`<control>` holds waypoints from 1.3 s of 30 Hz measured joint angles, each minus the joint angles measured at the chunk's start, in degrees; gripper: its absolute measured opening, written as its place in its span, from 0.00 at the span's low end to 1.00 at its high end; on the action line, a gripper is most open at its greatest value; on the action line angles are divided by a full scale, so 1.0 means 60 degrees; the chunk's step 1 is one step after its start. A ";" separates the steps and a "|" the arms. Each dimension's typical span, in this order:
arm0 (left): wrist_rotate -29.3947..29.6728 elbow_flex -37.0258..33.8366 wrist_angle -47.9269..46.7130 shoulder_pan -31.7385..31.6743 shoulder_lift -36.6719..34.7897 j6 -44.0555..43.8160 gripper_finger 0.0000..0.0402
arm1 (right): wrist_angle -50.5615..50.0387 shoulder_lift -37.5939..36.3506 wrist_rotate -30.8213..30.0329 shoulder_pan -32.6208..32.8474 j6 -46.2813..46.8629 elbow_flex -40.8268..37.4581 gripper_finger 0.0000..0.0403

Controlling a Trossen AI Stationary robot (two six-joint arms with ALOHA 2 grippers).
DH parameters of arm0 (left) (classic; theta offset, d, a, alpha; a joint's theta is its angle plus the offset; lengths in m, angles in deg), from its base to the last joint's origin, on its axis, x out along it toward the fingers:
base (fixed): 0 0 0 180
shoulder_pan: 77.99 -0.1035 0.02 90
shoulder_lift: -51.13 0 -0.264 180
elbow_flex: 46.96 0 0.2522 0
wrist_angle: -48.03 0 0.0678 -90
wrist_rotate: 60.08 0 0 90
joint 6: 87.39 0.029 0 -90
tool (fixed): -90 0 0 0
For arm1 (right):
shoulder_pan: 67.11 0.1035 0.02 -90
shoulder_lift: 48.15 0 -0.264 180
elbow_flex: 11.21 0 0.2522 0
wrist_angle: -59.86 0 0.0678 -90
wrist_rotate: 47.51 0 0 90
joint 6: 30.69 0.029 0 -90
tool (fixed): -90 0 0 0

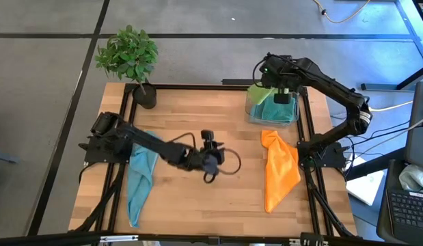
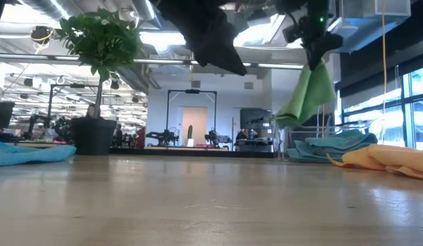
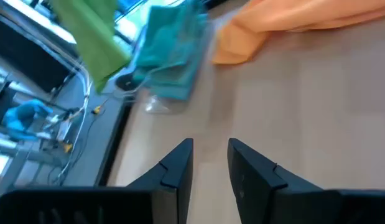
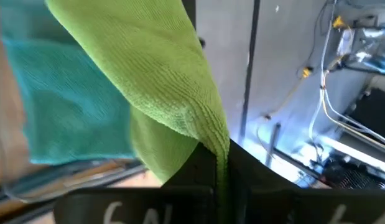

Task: Fold microfiber towels
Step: Put the folded green microfiber towel into the transparent bin

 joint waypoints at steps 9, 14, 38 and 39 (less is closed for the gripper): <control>-0.0951 0.0000 -0.0279 -0.0386 -0.0036 -0.0045 0.23 | 0.1108 -0.0001 -0.0594 -0.0283 -0.0612 -0.0182 0.02; -0.0947 0.0000 -0.0375 -0.0258 -0.0034 -0.0036 0.23 | 0.1024 0.0014 0.0974 -0.0281 0.0078 -0.0185 0.02; -0.0940 -0.0004 -0.0798 0.0147 -0.0034 -0.0291 0.23 | 0.1094 -0.0029 0.1654 -0.0025 -0.1094 -0.1992 0.03; -0.0932 -0.0004 -0.0799 0.0138 -0.0034 -0.0288 0.23 | 0.1307 -0.0059 0.1534 -0.0030 -0.1095 -0.1913 0.03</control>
